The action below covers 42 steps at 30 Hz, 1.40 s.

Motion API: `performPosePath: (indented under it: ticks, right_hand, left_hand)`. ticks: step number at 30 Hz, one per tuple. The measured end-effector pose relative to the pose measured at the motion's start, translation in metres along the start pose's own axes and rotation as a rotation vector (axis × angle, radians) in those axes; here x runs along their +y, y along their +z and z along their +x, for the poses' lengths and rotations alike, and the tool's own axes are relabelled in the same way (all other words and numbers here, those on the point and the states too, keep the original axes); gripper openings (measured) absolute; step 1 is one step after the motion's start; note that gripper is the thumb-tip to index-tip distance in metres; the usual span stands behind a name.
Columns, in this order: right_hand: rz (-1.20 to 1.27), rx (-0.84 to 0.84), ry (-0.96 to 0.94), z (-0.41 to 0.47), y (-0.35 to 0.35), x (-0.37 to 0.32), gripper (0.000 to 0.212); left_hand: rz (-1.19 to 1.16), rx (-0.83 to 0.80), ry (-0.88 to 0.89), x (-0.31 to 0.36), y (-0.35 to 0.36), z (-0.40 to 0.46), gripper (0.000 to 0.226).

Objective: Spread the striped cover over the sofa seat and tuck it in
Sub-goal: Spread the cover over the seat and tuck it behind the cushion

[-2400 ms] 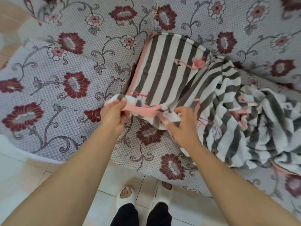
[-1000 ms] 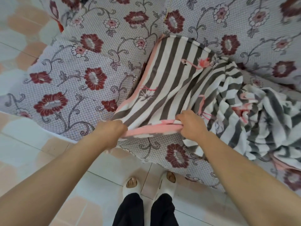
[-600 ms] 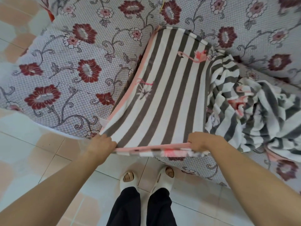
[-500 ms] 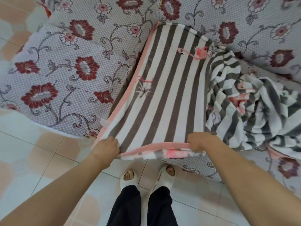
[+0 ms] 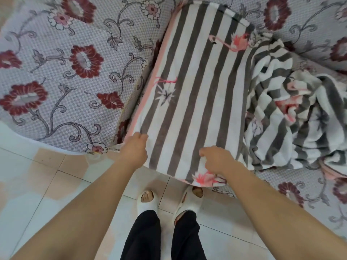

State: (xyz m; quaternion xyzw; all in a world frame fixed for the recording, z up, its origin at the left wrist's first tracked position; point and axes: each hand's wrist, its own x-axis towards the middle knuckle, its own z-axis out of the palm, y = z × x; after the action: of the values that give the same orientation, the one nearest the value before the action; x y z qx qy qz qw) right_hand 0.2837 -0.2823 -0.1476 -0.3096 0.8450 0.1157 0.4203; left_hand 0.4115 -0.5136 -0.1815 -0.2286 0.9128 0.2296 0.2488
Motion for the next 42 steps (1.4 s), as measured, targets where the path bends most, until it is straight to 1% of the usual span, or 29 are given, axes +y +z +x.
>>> performPosePath:
  ticks: [2,3,5,7,9,12,13,15,17,18,19,20,22,23,25,26,28,29,31,34,36,38,39,41,42]
  right_hand:
    - [0.097,0.077,-0.034,0.011,-0.010,-0.007,0.039]
    - [0.135,0.092,-0.046,0.016,-0.015,-0.010,0.044]
    - [0.166,0.108,-0.058,0.027,-0.024,-0.016,0.053]
    - [0.170,0.121,-0.079,0.037,-0.030,-0.020,0.057]
    - [0.171,0.107,-0.094,0.045,-0.033,-0.023,0.053]
    - [0.180,0.122,-0.109,0.058,-0.042,-0.031,0.042]
    - [0.187,0.137,-0.110,0.063,-0.046,-0.033,0.039]
    - [0.211,0.162,-0.118,0.074,-0.055,-0.039,0.039]
    - [0.229,0.179,-0.123,0.086,-0.068,-0.046,0.048]
    - [0.234,0.191,-0.123,0.092,-0.075,-0.050,0.051]
    - [0.239,0.203,-0.124,0.098,-0.083,-0.053,0.053]
    - [0.242,0.220,-0.128,0.104,-0.091,-0.057,0.053]
    - [0.223,0.262,-0.149,0.116,-0.106,-0.066,0.049]
    - [0.206,0.286,-0.162,0.121,-0.112,-0.070,0.046]
    - [0.125,0.326,-0.182,0.134,-0.122,-0.077,0.044]
    - [0.072,0.339,-0.186,0.139,-0.125,-0.080,0.043]
    - [0.015,0.314,-0.185,0.152,-0.128,-0.084,0.045]
    - [0.016,0.265,-0.183,0.158,-0.127,-0.084,0.048]
    - [0.022,0.151,-0.189,0.165,-0.125,-0.083,0.058]
    - [0.070,0.053,-0.216,0.166,-0.129,-0.075,0.063]
    - [0.122,0.049,-0.240,0.159,-0.136,-0.066,0.060]
    - [0.174,0.122,-0.212,0.144,-0.141,-0.053,0.058]
    - [0.211,0.173,-0.177,0.132,-0.144,-0.043,0.057]
    - [0.279,0.250,-0.111,0.107,-0.143,-0.021,0.053]
    - [0.295,0.271,-0.083,0.094,-0.141,-0.008,0.051]
  left_hand:
    - [-0.031,0.057,-0.039,0.001,-0.012,0.020,0.049]
    - [-0.033,0.058,-0.075,0.001,-0.017,0.028,0.052]
    - [-0.007,-0.007,-0.151,-0.001,-0.022,0.043,0.059]
    - [0.012,-0.107,-0.213,-0.007,-0.022,0.050,0.069]
    - [-0.004,-0.156,-0.244,-0.016,-0.017,0.051,0.076]
    - [-0.019,-0.122,-0.238,-0.026,-0.008,0.046,0.080]
    - [0.019,-0.098,-0.237,-0.030,-0.007,0.045,0.081]
    - [0.241,-0.051,-0.196,-0.036,-0.007,0.042,0.075]
    - [0.521,-0.077,-0.117,-0.042,-0.008,0.041,0.056]
    - [0.591,-0.102,-0.104,-0.044,-0.009,0.039,0.047]
    - [0.611,-0.114,-0.115,-0.045,-0.009,0.039,0.042]
    - [0.583,-0.108,-0.148,-0.044,-0.008,0.039,0.039]
    - [0.453,-0.044,-0.221,-0.035,-0.009,0.043,0.039]
    - [0.391,0.002,-0.224,-0.029,-0.008,0.044,0.044]
    - [0.270,0.069,-0.140,-0.022,-0.002,0.048,0.062]
    - [0.180,0.054,-0.097,-0.020,0.001,0.049,0.069]
    - [0.034,-0.069,-0.118,-0.022,0.003,0.054,0.074]
    - [-0.009,-0.138,-0.156,-0.024,0.003,0.058,0.076]
    - [-0.004,-0.230,-0.221,-0.028,0.001,0.071,0.078]
    - [0.091,-0.321,-0.236,-0.021,-0.021,0.086,0.070]
    - [0.051,-0.267,-0.215,-0.012,-0.034,0.088,0.064]
    - [0.015,-0.155,-0.098,-0.001,-0.043,0.085,0.057]
    - [0.002,-0.129,-0.025,0.008,-0.048,0.081,0.052]
    - [-0.023,-0.141,0.074,0.027,-0.054,0.074,0.038]
    - [-0.024,-0.156,0.109,0.038,-0.057,0.071,0.035]
